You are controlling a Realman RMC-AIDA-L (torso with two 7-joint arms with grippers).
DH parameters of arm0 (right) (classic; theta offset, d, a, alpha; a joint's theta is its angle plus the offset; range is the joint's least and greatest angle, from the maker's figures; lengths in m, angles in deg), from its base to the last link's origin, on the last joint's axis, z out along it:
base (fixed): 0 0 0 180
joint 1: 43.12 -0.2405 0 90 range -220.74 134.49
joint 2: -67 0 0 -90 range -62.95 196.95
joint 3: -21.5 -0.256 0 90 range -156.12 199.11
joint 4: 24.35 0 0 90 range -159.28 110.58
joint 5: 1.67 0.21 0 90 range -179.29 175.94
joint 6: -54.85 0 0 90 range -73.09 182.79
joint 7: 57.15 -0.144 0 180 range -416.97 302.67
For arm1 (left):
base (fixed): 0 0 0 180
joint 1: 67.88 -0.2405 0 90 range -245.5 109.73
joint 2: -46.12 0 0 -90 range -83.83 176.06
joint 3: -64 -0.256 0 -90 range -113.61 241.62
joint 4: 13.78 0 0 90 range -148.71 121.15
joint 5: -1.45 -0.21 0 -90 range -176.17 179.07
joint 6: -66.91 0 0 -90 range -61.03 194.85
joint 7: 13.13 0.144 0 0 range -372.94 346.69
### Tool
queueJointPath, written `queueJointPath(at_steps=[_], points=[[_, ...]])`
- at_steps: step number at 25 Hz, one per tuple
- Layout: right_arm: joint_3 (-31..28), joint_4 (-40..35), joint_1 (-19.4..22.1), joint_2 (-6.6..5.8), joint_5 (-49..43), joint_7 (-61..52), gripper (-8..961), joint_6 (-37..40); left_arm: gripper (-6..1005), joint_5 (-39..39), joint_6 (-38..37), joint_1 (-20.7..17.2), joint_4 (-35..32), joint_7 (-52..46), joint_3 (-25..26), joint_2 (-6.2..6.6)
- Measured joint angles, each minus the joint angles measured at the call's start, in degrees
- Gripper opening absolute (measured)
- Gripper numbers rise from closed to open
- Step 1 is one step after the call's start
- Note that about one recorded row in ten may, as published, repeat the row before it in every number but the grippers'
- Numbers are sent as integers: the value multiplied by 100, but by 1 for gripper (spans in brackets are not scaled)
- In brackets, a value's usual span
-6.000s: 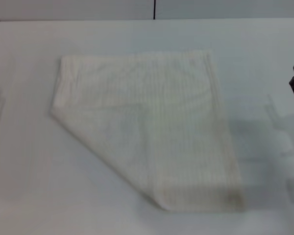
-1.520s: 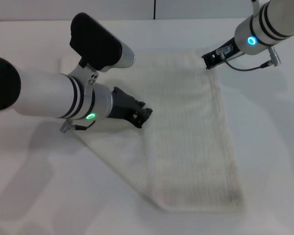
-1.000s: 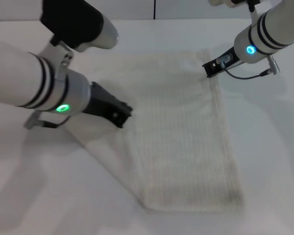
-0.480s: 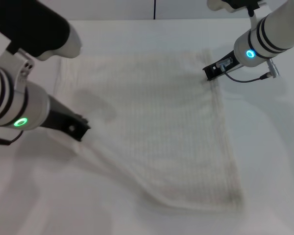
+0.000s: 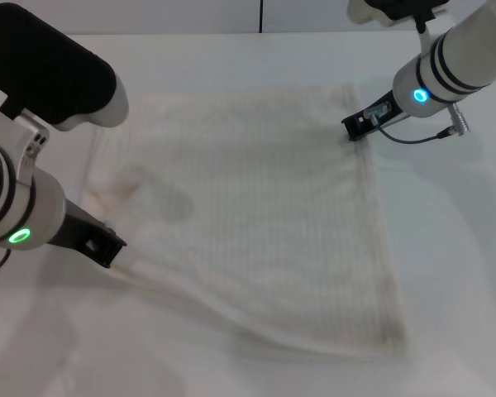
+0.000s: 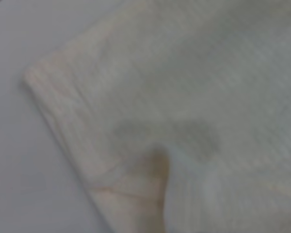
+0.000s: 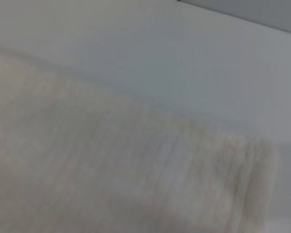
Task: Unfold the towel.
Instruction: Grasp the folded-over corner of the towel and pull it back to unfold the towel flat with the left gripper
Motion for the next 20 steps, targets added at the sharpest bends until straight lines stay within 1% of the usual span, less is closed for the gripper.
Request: queueJointPath(at_steps=[2, 3, 14, 16, 19, 20], points=[[0, 27, -8, 0, -3, 0, 29, -6, 47, -25, 46, -2, 63, -59, -68, -1], [0, 30, -8, 0, -5, 0, 29, -8, 47, -31, 144, -21, 205, -179, -177, 4], [0, 34, -5, 0, -24, 0, 37, -11, 47, -45, 281, -181, 274, -439, -202, 14], [0, 34, -5, 0, -26, 0, 39, -11, 55, -47, 329, -322, 295, -470, -205, 17], [-1, 34, -5, 0, -26, -1, 41, -2, 77, -47, 335, -359, 291, -471, -205, 17], [-1, 34, -5, 0, -26, -1, 42, 5, 85, -48, 343, -459, 262, -475, -204, 16]])
